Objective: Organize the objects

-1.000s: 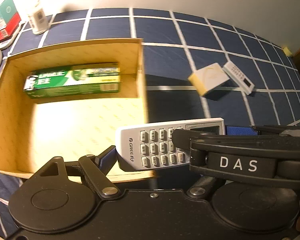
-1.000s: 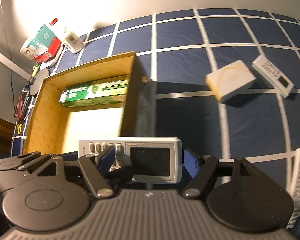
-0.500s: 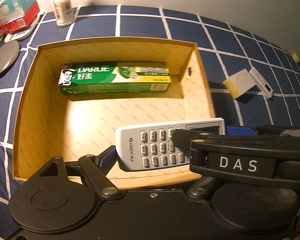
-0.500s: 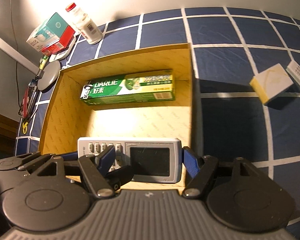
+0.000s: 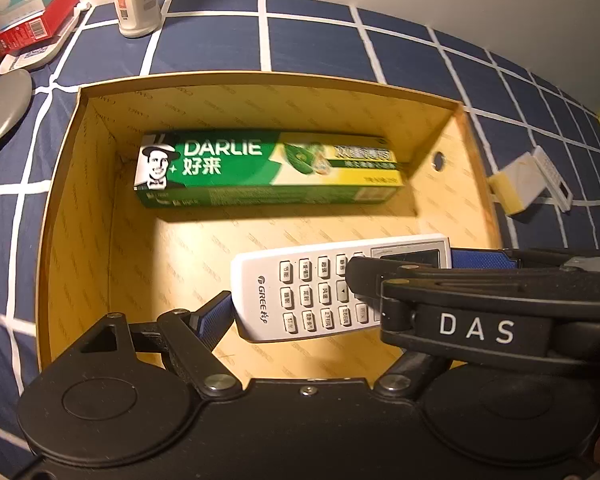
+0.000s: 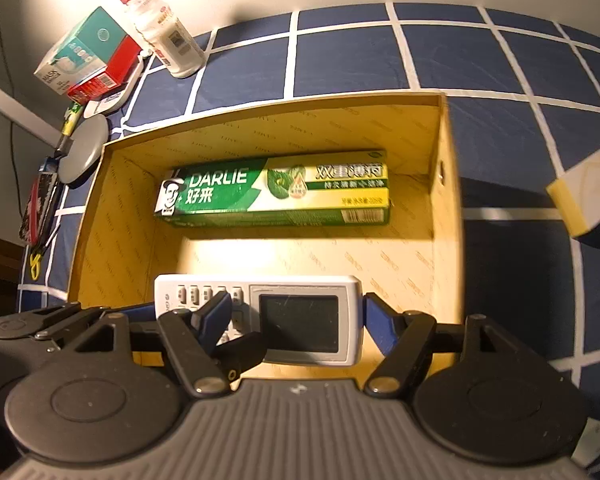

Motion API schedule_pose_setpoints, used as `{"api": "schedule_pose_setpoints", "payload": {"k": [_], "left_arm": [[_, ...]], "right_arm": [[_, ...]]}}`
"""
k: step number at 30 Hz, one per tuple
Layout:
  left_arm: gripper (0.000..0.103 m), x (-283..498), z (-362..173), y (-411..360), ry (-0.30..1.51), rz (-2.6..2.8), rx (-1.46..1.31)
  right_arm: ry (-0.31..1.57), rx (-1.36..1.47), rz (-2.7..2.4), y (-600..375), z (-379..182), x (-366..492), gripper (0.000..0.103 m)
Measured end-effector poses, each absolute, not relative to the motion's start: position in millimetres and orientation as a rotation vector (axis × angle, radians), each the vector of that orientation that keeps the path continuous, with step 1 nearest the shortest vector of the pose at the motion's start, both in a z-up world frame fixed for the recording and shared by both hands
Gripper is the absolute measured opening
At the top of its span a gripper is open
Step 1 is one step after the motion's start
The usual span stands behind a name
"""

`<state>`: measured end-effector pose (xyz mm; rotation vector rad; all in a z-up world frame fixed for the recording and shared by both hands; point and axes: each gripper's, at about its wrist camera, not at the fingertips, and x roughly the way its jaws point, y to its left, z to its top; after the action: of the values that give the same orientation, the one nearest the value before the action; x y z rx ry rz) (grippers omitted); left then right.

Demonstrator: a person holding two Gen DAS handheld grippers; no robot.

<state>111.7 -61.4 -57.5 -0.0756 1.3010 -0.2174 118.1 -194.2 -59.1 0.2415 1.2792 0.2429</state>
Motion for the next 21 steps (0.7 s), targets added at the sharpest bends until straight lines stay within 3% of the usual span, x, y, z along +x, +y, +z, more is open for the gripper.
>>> {"api": "schedule_pose_setpoints", "payload": {"k": [21], "left_arm": [[0.078,173,-126,-39,1.433,-0.25,-0.099]], "right_arm": [[1.409,0.242,0.205,-173,-128,180,0.071]]}}
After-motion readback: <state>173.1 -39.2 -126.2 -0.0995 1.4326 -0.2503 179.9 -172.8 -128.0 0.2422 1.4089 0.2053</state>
